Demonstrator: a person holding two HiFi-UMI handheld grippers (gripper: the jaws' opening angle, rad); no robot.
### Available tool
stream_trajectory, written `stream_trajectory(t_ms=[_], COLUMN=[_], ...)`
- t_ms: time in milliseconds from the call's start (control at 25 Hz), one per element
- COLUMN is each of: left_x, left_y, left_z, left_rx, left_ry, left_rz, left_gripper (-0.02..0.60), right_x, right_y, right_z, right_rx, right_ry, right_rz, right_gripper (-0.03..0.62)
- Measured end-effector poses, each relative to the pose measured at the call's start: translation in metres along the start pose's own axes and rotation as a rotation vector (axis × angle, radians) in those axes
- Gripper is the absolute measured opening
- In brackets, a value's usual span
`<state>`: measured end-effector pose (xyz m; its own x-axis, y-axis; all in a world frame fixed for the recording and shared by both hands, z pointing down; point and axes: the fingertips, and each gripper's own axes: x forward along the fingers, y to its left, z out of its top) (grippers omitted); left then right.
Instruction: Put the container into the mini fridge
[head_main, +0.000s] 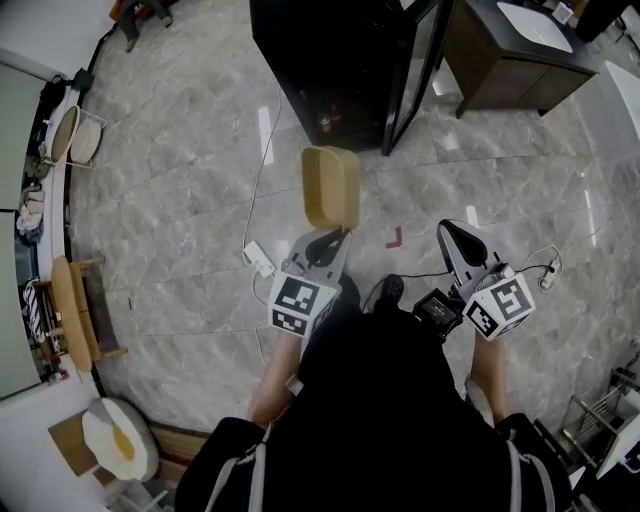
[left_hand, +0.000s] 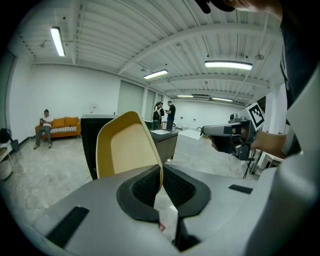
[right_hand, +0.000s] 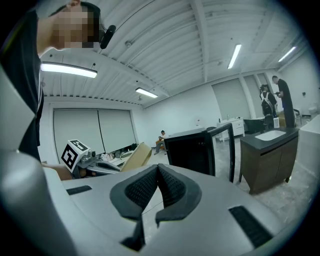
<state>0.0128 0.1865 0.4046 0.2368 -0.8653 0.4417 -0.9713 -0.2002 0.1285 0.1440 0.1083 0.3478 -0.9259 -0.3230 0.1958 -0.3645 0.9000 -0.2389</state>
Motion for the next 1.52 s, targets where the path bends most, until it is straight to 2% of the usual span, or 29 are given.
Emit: stream_trajectory(t_ms=[320, 600, 800, 1040, 1240, 1520], left_x=[-0.007, -0.004, 0.015, 0.035, 0.047, 0.078], left_y=[0.084, 0.152, 0.165, 0.163, 0.157, 0.154], left_z=[0.022, 0.013, 0.009, 0.012, 0.011, 0.017], left_rx=[0.059, 0.011, 0.073, 0.084, 0.092, 0.089], left_ry=[-0.041, -0.031, 0.013, 0.029, 0.054, 0.102], left_rz=[-0.088, -0.134, -0.210, -0.244, -0.260, -0.232], left_gripper=[0.046, 0.046, 0.046, 0.046, 0.046, 0.046], right_x=[0.062, 0.101, 0.106, 0.106, 0.125, 0.146], right_y=[0.012, 0.028, 0.030, 0.025, 0.011, -0.024], right_z=[0.023, 0.022, 0.018, 0.015, 0.022, 0.031], right_rx=[-0.008, 0.003, 0.025, 0.062, 0.059, 0.050], right_ry=[-0.028, -0.009, -0.006, -0.015, -0.022, -0.024], right_rz=[-0.132, -0.217, -0.284, -0.297, -0.275, -0.209], right_gripper=[0.018, 0.018, 0.018, 0.018, 0.018, 0.018])
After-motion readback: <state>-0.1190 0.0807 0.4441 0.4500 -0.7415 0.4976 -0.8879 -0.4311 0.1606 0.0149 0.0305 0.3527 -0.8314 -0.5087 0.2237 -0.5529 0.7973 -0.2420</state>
